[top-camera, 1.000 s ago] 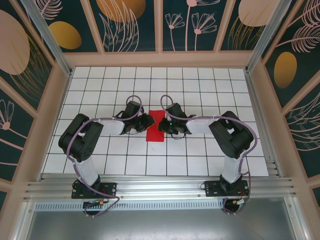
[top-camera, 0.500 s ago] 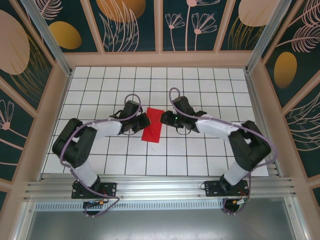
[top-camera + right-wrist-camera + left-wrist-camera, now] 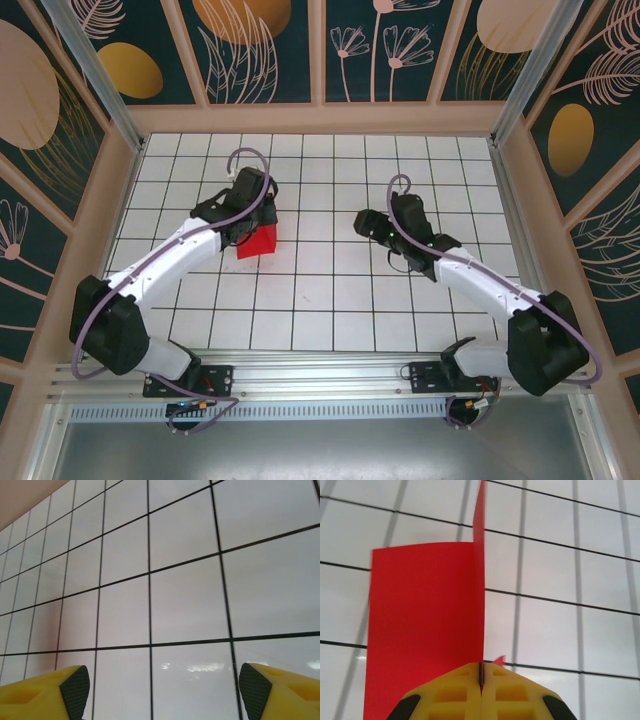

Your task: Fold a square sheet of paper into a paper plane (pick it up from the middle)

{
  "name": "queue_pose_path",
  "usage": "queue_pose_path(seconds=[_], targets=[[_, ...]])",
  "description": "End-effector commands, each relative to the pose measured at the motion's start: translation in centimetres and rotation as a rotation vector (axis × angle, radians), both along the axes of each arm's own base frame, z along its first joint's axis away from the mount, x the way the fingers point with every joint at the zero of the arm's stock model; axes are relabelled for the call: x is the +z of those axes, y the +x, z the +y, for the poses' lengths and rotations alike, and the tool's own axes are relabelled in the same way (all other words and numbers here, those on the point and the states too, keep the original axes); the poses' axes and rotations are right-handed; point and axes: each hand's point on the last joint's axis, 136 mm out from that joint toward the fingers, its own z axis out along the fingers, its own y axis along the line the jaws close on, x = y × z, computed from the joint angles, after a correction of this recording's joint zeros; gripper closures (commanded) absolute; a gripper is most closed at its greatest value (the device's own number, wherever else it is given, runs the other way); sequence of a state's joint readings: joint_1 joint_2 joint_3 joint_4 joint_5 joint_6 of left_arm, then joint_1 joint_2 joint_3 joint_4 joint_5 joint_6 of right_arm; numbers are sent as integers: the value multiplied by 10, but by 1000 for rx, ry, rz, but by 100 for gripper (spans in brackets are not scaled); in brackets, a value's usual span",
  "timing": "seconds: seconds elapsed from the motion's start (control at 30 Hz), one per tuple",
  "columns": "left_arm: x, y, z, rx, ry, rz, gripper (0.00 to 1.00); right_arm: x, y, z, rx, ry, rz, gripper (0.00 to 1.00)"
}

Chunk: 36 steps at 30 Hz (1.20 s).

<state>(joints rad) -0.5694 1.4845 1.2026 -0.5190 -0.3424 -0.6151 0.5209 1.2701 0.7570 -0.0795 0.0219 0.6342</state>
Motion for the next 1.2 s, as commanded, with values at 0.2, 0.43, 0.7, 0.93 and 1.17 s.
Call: queue_pose_path(seconds=[0.2,0.43,0.7,0.93,1.17], targets=[[-30,9,52,167,616,72,100,-1,-7,-23,-70,-3,-22,17],[-78,26,17,106,753,109,99,-5,-8,-37,-112,-10,-2,17],[-125,29,-41,5,712,138,90,-15,-11,-45,-139,-15,29,17],[-147,23,-70,-60,604,162,86,-17,-11,-51,-163,-12,44,17],[-139,17,-85,-110,486,175,74,-17,-11,-54,-179,-3,54,18]])
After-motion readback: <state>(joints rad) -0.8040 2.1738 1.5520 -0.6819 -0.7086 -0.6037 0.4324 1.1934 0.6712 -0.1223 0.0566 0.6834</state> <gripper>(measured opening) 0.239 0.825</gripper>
